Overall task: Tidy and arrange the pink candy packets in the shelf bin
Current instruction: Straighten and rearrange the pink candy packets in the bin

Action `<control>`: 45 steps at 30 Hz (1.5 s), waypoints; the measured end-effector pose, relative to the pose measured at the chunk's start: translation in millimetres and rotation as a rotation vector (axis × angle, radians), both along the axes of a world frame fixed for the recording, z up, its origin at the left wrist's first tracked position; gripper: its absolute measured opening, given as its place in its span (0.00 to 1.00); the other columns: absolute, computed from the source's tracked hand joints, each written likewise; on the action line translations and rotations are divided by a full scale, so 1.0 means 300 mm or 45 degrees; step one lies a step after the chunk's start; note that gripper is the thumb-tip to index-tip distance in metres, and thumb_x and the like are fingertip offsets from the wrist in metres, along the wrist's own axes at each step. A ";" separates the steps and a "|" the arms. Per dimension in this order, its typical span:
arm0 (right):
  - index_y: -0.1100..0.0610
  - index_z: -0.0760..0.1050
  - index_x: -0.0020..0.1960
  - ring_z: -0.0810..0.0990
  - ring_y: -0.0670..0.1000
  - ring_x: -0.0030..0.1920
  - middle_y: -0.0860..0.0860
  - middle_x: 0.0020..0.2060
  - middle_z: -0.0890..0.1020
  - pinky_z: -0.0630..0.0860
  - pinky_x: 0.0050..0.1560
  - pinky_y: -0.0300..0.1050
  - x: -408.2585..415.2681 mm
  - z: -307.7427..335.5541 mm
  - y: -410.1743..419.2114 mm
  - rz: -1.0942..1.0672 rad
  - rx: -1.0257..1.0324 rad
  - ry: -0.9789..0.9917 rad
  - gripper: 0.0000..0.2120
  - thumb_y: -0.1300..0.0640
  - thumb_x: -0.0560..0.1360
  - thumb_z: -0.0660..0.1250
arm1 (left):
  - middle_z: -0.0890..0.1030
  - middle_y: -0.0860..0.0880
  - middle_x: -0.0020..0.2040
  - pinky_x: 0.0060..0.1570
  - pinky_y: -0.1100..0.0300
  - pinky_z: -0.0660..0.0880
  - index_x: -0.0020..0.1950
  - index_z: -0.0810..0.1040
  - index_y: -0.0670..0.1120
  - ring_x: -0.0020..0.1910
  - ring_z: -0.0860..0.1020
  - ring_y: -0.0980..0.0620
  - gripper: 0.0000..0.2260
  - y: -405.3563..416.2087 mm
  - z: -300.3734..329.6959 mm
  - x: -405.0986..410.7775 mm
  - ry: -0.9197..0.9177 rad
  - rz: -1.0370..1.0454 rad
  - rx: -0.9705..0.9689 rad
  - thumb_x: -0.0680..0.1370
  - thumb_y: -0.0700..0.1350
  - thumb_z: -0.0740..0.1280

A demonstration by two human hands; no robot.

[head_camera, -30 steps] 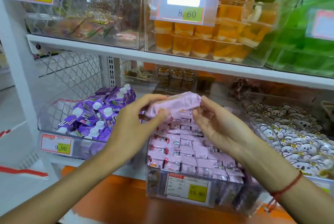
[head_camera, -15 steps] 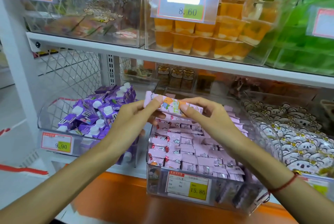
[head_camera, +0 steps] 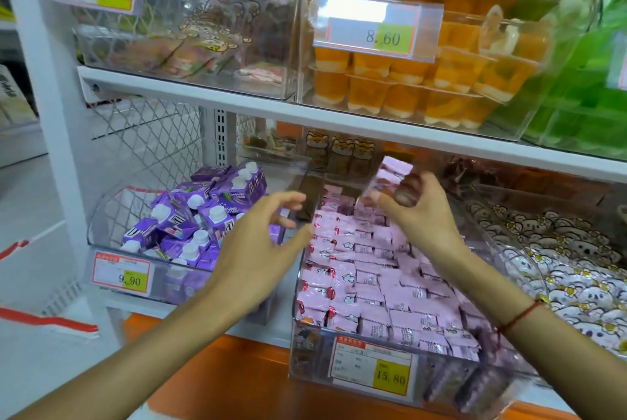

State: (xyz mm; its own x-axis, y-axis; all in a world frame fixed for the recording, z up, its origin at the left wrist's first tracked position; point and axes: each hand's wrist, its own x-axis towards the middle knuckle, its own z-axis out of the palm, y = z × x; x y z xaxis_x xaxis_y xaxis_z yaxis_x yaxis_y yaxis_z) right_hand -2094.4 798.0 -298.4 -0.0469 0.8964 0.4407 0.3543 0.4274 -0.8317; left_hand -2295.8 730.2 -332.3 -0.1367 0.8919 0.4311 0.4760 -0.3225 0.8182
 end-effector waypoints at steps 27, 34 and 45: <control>0.45 0.56 0.75 0.80 0.47 0.43 0.49 0.48 0.80 0.71 0.46 0.43 -0.094 -0.148 0.268 0.191 -0.131 -0.996 0.23 0.46 0.81 0.51 | 0.81 0.61 0.44 0.47 0.61 0.75 0.49 0.80 0.58 0.43 0.78 0.59 0.05 0.010 -0.018 -0.014 0.028 -0.066 -0.240 0.75 0.51 0.67; 0.42 0.60 0.74 0.74 0.52 0.60 0.51 0.64 0.75 0.68 0.58 0.44 -0.064 -0.108 0.297 0.312 -0.320 -1.036 0.21 0.44 0.82 0.49 | 0.81 0.61 0.44 0.45 0.62 0.74 0.51 0.79 0.57 0.42 0.77 0.61 0.06 0.011 -0.017 -0.016 0.040 -0.072 -0.228 0.76 0.51 0.66; 0.52 0.77 0.61 0.75 0.45 0.28 0.49 0.41 0.81 0.66 0.26 0.36 -0.079 -0.123 0.366 -0.079 -0.290 -0.967 0.12 0.54 0.79 0.62 | 0.81 0.62 0.44 0.42 0.68 0.72 0.49 0.79 0.59 0.40 0.76 0.63 0.04 0.023 -0.036 -0.022 0.018 -0.103 -0.201 0.76 0.50 0.67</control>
